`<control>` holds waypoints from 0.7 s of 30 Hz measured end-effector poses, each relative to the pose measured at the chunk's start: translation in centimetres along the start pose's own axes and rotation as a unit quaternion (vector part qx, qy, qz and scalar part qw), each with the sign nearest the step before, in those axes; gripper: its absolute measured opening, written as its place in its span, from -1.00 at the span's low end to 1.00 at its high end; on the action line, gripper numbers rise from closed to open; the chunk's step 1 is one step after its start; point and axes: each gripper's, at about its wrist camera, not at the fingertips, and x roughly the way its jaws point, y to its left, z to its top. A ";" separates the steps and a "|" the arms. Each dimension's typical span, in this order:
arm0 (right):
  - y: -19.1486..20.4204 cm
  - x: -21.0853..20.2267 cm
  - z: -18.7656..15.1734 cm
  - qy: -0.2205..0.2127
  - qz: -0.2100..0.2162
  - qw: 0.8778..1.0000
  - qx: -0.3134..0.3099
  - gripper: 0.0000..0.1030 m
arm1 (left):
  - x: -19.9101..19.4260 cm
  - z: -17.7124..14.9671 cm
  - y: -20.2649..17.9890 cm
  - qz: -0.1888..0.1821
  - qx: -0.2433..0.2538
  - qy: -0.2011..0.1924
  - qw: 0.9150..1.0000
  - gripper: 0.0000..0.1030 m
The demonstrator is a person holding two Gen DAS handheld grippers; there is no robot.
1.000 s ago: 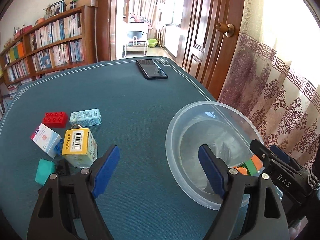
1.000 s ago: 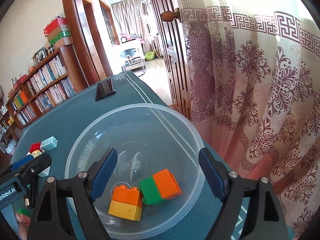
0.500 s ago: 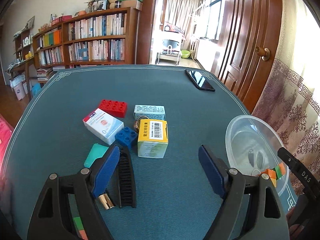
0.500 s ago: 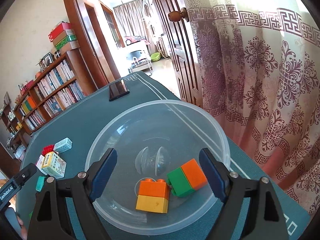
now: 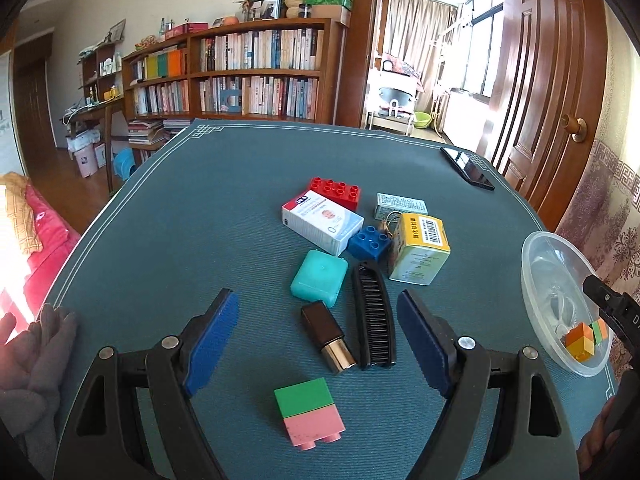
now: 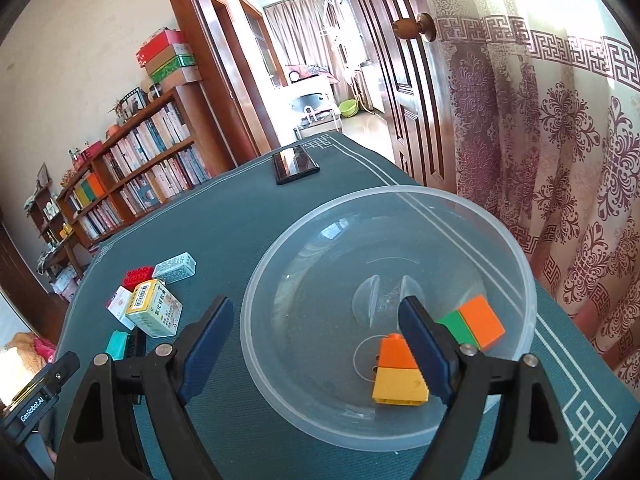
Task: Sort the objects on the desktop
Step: 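Grasp the green-pink block with left gripper while right moves toward yellow box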
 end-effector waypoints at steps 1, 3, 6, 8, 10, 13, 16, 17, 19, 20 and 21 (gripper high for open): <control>0.4 0.0 -0.1 0.000 0.003 1.000 -0.004 0.70 | -0.2 -0.2 0.5 0.005 -0.003 0.000 1.000 0.63; 1.1 0.0 -0.4 0.002 0.010 1.000 -0.012 0.70 | -0.3 -0.7 1.0 0.011 -0.007 0.005 1.000 0.63; 2.1 0.0 -0.9 0.006 0.021 1.000 -0.021 0.70 | -0.3 -1.6 1.5 0.015 -0.009 0.016 1.000 0.63; 2.6 0.1 -1.2 0.010 0.028 0.999 -0.027 0.70 | -0.4 -2.1 1.5 0.016 -0.005 0.020 1.000 0.63; 3.1 0.2 -1.6 0.016 0.034 0.999 -0.033 0.70 | -0.4 -2.6 1.6 0.018 0.000 0.023 1.000 0.63; 3.9 0.3 -2.1 0.024 0.043 0.998 -0.042 0.70 | -0.4 -3.5 1.8 0.023 0.005 0.029 0.999 0.63; 4.7 0.4 -2.6 0.032 0.053 0.997 -0.051 0.70 | -0.1 -4.2 2.1 0.024 0.003 0.042 0.999 0.63; 5.0 0.5 -2.7 0.034 0.057 0.996 -0.054 0.70 | 0.0 -4.3 2.2 0.023 0.001 0.045 0.999 0.63; 5.6 0.5 -3.1 0.040 0.065 0.995 -0.060 0.70 | 0.1 -4.6 2.4 0.020 -0.001 0.049 0.999 0.63; 5.9 0.6 -3.2 0.043 0.069 0.995 -0.064 0.70 | 0.2 -4.7 2.4 0.019 -0.001 0.049 0.999 0.63; 6.2 0.6 -3.4 0.046 0.072 0.994 -0.067 0.70 | 0.2 -4.8 2.3 0.019 0.000 0.050 0.999 0.63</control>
